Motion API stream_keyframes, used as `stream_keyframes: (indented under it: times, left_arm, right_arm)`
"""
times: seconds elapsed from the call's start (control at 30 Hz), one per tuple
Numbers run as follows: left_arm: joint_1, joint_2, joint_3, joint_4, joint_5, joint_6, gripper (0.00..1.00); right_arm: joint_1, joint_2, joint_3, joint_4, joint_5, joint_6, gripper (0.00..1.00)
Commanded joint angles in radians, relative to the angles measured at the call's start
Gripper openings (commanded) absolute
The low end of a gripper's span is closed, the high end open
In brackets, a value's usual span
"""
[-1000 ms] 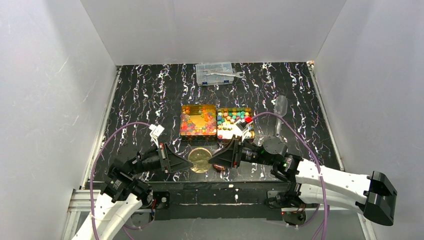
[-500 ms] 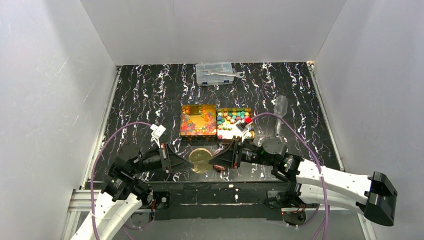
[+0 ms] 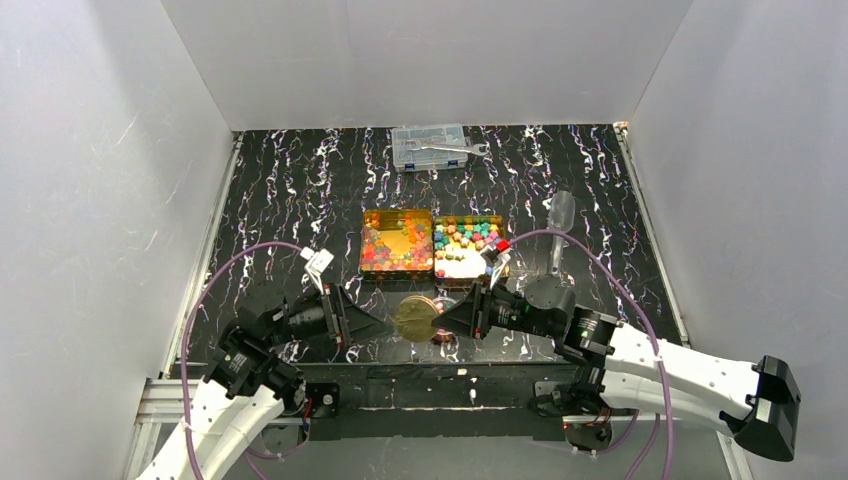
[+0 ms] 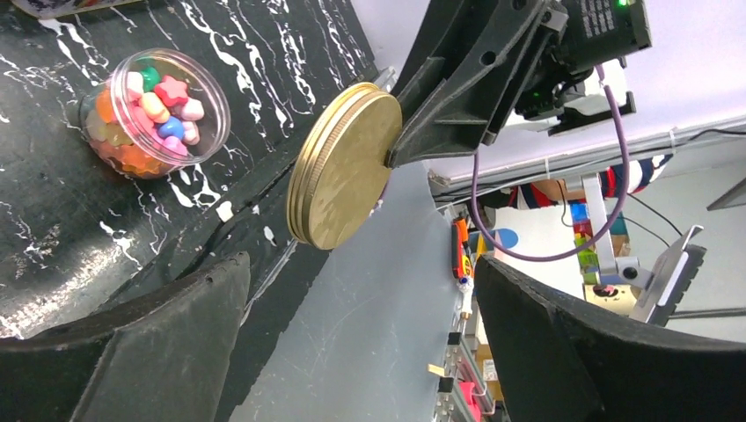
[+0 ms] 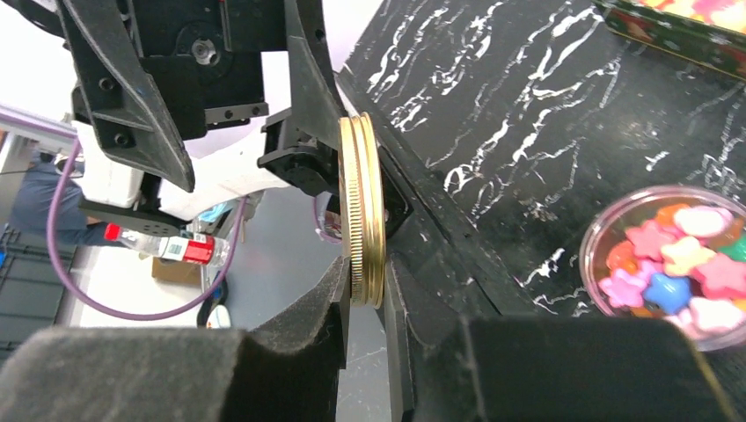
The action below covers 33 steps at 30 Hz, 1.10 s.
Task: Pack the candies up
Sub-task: Pick up the bottle lid at the center of the board, then close the bottle lid on the packing bottle.
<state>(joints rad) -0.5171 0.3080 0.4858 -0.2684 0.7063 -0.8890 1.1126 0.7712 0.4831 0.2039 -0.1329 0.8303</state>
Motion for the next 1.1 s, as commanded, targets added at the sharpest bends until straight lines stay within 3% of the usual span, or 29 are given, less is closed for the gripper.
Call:
stream_keyframes:
  times: [0.0,0.3,0.6,0.9,1.07]
  left_arm:
    - [-0.003,0.06,0.014,0.007,-0.013,0.026,0.98]
    - [-0.004,0.261,-0.029,0.128,0.058,-0.011,0.98]
    - [-0.004,0.347,-0.054,0.179,0.019,0.005,0.98]
    - [-0.003,0.469,-0.062,0.217,-0.003,0.059,0.98]
    - [-0.005,0.532,-0.046,0.247,-0.012,0.08,0.89]
  right_arm:
    - [-0.015,-0.057,0.03,-0.079,0.073,-0.012,0.01]
    - [-0.152,-0.094,-0.054,-0.09,-0.022,0.106,0.01]
    - [-0.304,-0.088,-0.195,0.075,-0.18,0.232,0.01]
    - [-0.374,-0.045,-0.307,0.244,-0.227,0.338,0.01]
    - [-0.382,-0.006,-0.335,0.315,-0.212,0.37,0.01]
